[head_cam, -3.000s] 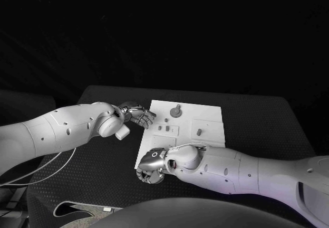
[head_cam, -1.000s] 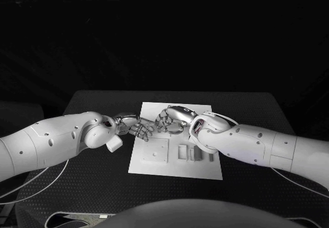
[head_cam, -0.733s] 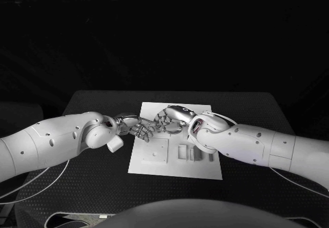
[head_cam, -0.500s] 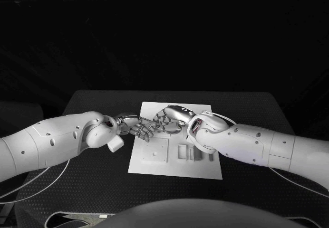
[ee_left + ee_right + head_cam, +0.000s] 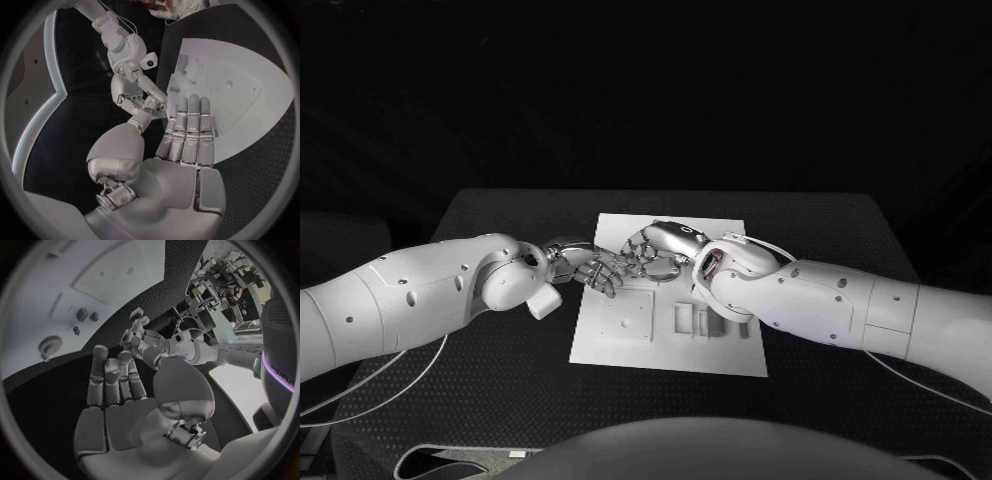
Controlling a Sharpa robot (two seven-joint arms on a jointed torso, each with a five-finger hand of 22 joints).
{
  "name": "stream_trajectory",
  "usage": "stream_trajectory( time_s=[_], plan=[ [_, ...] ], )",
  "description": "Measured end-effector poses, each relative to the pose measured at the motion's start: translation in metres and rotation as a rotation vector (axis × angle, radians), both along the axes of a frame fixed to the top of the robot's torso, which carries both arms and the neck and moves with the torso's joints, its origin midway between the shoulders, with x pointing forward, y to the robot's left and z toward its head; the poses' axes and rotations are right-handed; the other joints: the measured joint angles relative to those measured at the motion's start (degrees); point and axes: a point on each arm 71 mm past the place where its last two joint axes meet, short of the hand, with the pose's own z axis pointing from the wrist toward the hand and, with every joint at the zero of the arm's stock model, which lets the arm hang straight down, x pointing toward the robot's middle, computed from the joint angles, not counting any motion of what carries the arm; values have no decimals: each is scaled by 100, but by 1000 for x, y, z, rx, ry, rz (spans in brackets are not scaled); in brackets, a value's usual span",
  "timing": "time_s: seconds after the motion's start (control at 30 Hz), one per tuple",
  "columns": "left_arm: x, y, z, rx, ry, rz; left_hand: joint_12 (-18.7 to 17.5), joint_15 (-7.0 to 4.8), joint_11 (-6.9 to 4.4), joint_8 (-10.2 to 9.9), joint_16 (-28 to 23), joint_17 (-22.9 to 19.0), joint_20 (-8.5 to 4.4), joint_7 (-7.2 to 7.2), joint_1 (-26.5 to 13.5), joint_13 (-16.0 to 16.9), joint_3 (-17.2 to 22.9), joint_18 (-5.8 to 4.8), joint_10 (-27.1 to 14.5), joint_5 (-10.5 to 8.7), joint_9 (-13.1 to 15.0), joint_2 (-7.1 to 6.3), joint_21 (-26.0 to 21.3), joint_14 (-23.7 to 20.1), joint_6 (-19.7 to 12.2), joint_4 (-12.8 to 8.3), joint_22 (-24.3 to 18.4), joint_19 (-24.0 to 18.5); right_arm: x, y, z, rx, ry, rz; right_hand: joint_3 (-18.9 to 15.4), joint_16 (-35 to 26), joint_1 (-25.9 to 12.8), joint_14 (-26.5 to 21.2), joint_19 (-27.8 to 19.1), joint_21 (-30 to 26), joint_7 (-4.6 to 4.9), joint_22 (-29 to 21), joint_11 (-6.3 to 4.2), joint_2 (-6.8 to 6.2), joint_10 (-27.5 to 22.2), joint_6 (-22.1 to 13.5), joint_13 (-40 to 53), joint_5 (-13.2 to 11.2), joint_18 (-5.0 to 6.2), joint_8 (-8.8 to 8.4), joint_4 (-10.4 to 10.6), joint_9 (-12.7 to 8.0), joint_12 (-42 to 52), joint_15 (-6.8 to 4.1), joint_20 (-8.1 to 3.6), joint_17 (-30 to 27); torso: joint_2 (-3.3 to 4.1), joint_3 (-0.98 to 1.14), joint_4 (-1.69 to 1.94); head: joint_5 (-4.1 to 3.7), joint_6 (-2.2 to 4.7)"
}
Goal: Assemble the parts on the task board
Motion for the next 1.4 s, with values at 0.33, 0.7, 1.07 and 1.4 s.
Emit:
stream_trajectory(
  time_s=[0.33,0.7,1.07,1.4],
  plan=[
    [0,-1,0,0,-1,-5,0,0,-9,22,-18,7,0,-19,111,-1,130,-1,49,0,0,50,0,0,61,9,-5,0,0,2,0,-5,6,7,16,0,0,1,0,0,0,0,0,0,0,0,-5,0,0,-1,-17,0,0,3,0,0,0,2,0,-11,-9],
    [0,-1,0,3,-2,-7,0,0,-35,21,-18,18,0,0,160,4,162,-1,75,0,-1,99,0,0,83,8,-7,0,0,3,-1,-12,12,12,16,0,0,7,0,0,1,5,0,0,0,1,-5,0,0,-6,-17,-2,0,10,0,0,-1,2,0,-15,-9],
    [0,-2,-1,15,-4,-13,66,-43,-99,100,-18,68,0,-68,450,38,437,-1,304,-1,-2,283,0,43,295,-7,-19,0,0,3,-1,-17,14,12,15,0,-24,9,0,0,2,4,0,-24,0,2,-4,0,0,-9,-17,-3,0,12,0,1,-1,2,0,-24,-10],
    [0,-3,-1,29,-16,-16,125,-104,-151,163,33,134,-59,-104,505,67,529,-1,459,-33,11,338,0,147,440,-3,-18,60,-1,3,-2,-21,17,13,15,0,-59,9,0,0,2,3,0,-59,0,2,-8,0,0,13,-18,-5,0,13,0,-5,-2,2,-1,-24,-10]
  ],
)
